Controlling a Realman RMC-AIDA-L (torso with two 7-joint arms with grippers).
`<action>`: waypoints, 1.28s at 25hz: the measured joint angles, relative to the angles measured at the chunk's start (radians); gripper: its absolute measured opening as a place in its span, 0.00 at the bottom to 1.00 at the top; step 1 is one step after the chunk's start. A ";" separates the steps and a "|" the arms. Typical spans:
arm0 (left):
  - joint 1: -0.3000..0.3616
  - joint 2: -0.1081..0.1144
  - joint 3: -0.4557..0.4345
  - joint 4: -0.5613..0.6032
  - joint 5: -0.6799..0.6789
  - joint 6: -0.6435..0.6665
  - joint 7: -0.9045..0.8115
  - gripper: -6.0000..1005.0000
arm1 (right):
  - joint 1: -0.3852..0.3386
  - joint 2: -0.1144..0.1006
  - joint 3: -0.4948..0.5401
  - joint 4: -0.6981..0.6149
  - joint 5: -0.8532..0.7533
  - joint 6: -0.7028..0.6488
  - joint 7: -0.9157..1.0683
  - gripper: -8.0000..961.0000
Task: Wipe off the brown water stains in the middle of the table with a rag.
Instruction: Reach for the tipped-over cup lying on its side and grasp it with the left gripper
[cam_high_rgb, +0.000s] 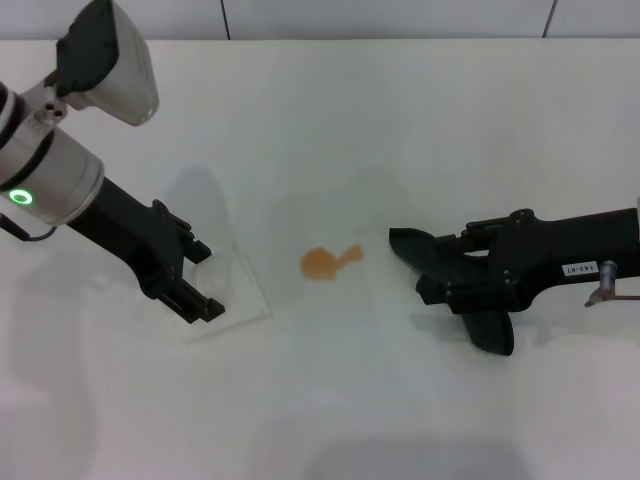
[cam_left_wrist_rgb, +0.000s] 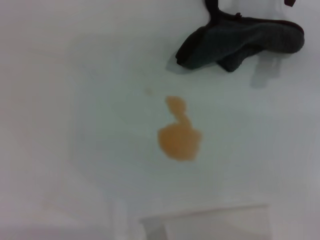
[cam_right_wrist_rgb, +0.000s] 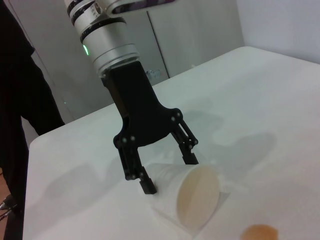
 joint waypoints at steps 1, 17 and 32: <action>0.000 -0.001 0.000 -0.001 0.000 -0.001 0.000 0.78 | 0.000 0.000 0.000 0.000 0.000 0.000 0.000 0.67; 0.001 -0.029 0.016 -0.004 0.000 -0.034 0.009 0.77 | 0.000 0.000 0.000 0.000 0.000 -0.005 0.001 0.67; -0.003 -0.033 0.017 -0.018 0.000 -0.042 0.015 0.76 | 0.000 0.000 0.000 -0.001 0.000 -0.007 0.003 0.67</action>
